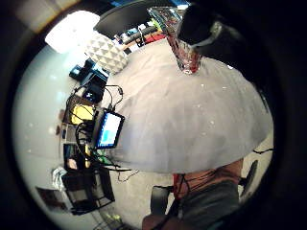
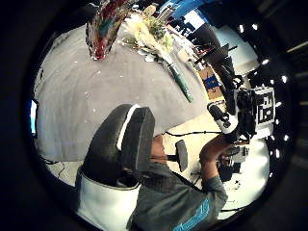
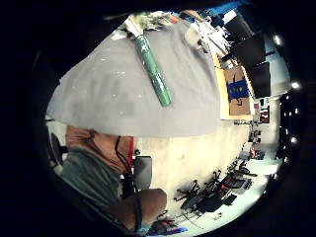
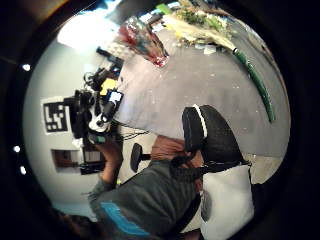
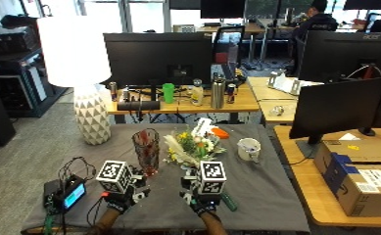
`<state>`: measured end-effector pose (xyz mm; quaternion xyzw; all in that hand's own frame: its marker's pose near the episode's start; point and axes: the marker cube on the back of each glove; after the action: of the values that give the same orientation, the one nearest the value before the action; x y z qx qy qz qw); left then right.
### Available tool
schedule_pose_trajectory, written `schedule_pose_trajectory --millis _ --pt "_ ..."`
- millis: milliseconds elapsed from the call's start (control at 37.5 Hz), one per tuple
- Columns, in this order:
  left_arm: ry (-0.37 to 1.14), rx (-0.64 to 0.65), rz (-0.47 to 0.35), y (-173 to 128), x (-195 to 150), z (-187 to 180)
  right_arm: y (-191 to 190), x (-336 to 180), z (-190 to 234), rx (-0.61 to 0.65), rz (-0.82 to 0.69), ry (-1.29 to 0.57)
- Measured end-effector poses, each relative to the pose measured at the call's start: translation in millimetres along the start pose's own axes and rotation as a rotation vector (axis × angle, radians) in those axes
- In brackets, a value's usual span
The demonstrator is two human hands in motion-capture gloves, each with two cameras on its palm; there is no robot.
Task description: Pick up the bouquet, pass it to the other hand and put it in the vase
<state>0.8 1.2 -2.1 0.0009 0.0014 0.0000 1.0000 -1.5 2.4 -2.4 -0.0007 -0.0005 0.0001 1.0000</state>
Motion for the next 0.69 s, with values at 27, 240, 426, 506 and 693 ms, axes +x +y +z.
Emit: schedule_pose_trajectory --millis 27,240,426,506,693 --pt "0.0 0.0 0.0 0.1 -0.1 -0.1 0.5 -0.3 -0.3 -0.001 0.0 0.0" --pt "-0.007 0.01 -0.007 -1.8 -3.9 -1.0 -2.8 0.0 1.8 0.019 -0.012 0.014" --pt "-0.013 0.018 -0.007 -1.4 -3.1 -4.1 -2.4 1.1 4.2 -0.006 -0.008 0.007" --pt "-0.013 0.023 -0.003 -1.4 -2.8 -4.5 -5.1 0.9 7.7 -0.006 -0.016 0.003" --pt "-0.012 0.031 0.0 1.2 0.3 -9.0 -0.8 0.3 2.6 -0.007 -0.022 0.011"
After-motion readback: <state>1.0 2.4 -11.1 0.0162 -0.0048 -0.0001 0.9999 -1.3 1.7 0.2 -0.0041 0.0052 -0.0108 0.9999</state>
